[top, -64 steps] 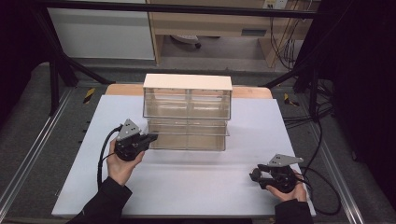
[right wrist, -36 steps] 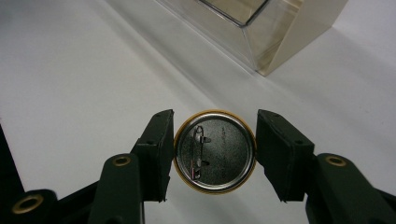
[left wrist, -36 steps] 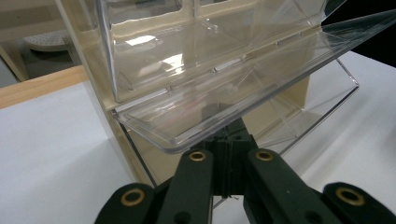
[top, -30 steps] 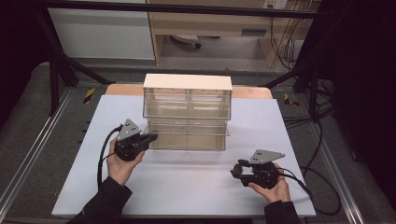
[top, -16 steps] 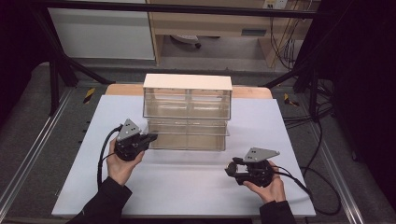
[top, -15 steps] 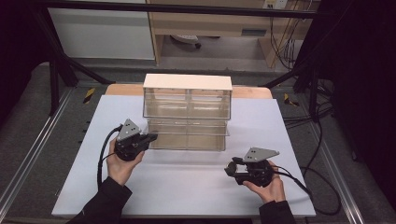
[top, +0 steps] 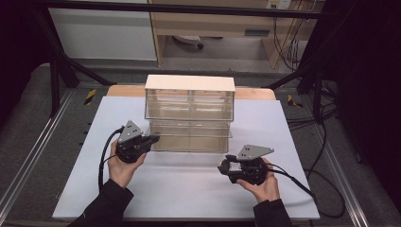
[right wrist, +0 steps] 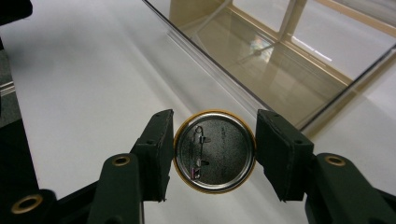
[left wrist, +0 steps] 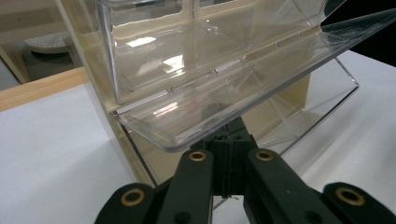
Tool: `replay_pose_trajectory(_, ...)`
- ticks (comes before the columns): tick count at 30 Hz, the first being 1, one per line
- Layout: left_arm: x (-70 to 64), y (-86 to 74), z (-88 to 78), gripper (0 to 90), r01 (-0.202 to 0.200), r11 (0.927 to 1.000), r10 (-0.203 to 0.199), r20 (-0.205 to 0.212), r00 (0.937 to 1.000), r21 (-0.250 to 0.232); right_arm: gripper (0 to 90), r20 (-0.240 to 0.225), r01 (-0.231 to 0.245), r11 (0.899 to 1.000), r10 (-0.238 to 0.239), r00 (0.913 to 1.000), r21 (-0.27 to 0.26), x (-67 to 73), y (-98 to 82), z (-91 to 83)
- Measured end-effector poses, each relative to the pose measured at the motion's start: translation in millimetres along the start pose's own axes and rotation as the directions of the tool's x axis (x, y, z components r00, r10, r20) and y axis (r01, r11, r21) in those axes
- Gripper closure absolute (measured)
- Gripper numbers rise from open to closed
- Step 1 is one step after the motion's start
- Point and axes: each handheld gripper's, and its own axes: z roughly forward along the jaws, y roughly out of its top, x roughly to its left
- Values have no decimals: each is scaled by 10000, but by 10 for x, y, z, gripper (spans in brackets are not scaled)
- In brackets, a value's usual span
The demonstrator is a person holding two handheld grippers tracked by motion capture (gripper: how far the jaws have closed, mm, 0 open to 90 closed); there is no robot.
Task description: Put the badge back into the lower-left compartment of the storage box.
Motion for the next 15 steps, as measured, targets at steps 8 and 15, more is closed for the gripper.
replay_pose_trajectory(8, 3, -4, 2, 896, 24, 10000, -24, -13, 10000, 15, 486, -156, 5, 9999, -7, 9999, -130, 52, 98, 119)
replay_pose_trajectory(15, 7, -5, 0, 896, 40, 10000, -40, -28, 10000, 3, 486, -228, -1, 9997, -4, 9997, -239, 95, 175, 196)
